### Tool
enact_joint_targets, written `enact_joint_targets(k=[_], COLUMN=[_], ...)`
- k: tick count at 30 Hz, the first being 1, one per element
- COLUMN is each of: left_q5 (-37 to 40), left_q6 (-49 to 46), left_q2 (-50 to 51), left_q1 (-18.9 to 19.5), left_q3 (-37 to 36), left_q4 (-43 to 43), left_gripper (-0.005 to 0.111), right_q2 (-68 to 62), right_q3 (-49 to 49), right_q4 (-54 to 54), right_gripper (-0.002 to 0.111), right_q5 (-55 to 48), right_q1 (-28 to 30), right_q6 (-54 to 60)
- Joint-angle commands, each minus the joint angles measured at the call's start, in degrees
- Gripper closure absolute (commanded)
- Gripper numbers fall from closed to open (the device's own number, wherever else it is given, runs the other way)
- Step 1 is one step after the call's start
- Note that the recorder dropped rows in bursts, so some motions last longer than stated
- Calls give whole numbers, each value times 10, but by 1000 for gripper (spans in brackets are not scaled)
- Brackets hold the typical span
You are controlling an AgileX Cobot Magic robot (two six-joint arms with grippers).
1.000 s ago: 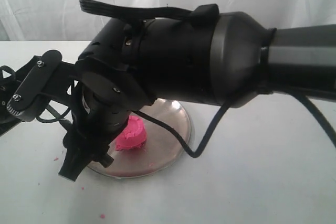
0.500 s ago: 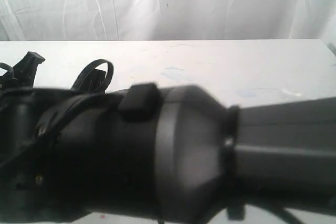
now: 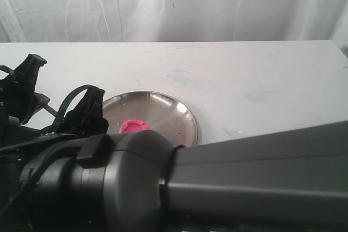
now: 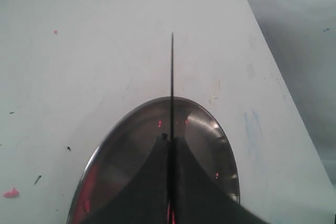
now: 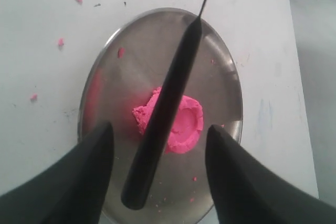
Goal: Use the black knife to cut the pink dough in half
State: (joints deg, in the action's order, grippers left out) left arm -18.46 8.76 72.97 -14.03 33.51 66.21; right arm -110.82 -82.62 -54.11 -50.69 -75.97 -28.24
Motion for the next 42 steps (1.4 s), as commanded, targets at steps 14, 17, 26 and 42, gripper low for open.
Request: enact_joint_targets(k=[14, 17, 26, 42], left_q5=[1, 3, 13, 11], left_q6=[-28, -28, -28, -28], left_q2=[-27, -26, -27, -27], left_q1=[2, 2, 2, 2], left_q3=[-1, -1, -1, -1], left_q4=[6, 6, 6, 7], left_gripper=[107, 107, 107, 107], right_q2=[-30, -30, -30, -30], right_q3=[-1, -1, -1, -1], right_q4=[-27, -28, -46, -42], right_gripper=[60, 61, 64, 108], right_q5=[-20, -20, -11, -21], right_q1=[10, 14, 19, 19], right_q6=[-33, -37, -53, -65])
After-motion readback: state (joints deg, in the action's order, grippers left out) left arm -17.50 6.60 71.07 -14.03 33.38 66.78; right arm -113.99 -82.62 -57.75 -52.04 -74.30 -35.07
